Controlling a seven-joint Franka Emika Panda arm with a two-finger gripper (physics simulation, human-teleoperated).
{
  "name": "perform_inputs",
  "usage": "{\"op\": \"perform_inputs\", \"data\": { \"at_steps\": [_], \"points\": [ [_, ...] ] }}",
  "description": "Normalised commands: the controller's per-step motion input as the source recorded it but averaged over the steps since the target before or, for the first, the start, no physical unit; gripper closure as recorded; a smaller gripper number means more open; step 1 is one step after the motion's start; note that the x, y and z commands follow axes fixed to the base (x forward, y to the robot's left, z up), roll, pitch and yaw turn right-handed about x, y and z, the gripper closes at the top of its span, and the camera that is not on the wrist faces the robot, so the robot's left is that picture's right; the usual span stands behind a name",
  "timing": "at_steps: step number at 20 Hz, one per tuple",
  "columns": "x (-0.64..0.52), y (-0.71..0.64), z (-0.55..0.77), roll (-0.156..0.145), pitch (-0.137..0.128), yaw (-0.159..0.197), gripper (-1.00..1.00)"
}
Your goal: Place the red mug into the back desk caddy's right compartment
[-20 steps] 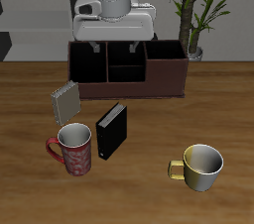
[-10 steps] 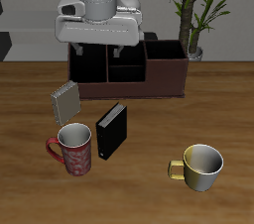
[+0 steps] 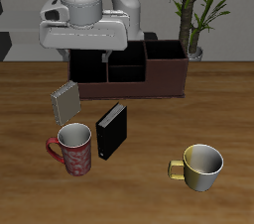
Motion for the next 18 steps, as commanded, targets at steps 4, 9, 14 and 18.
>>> {"op": "perform_inputs", "data": {
  "at_steps": [4,9,14,18],
  "points": [
    [0.21,-0.04,0.03,0.009,-0.045,-0.012,-1.0],
    [0.22,-0.04,-0.13,-0.033,-0.027,0.011,-1.0],
    [0.1,0.07,-0.24,0.019,-0.007,-0.042,-1.0],
    [0.15,0.08,-0.38,0.018,0.013,-0.019,-1.0]
  ]
}}
